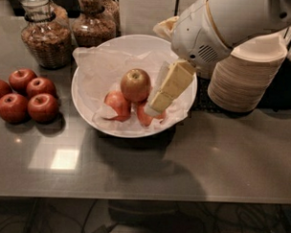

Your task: Pick apple from white bowl

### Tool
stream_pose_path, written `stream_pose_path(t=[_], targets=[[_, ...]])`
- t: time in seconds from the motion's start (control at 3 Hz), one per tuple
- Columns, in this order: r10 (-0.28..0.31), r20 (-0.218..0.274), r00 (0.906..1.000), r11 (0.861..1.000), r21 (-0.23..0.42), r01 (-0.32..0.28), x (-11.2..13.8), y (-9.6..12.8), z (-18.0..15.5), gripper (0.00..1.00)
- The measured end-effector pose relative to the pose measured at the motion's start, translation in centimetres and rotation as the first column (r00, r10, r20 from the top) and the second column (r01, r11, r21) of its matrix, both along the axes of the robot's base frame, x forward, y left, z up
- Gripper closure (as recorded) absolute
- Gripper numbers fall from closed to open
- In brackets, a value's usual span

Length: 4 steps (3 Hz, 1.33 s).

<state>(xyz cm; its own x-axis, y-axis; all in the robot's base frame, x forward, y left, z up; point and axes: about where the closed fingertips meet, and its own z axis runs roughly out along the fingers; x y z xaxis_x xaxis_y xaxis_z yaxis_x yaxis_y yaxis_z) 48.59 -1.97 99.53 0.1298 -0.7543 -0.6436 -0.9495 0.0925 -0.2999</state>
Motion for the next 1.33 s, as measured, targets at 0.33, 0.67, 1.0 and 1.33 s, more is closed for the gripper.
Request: stream_pose_path(t=[0.33, 0.67, 1.0, 1.33], targets=[[0.061, -0.012, 0.9981, 0.997, 0.052, -0.06, 0.8, 2.8, -1.1, 0.0], [0.072, -0.019, 0.9972, 0.995, 0.069, -0.071, 2.0, 3.4, -3.7, 0.0], [0.052, -0.002, 0.9987, 0.996, 0.066, -0.051, 2.8, 3.1, -5.6, 0.0], [0.03, 0.006, 0.9995, 0.997, 0.067, -0.031, 3.4, 2.8, -6.7, 0.0]])
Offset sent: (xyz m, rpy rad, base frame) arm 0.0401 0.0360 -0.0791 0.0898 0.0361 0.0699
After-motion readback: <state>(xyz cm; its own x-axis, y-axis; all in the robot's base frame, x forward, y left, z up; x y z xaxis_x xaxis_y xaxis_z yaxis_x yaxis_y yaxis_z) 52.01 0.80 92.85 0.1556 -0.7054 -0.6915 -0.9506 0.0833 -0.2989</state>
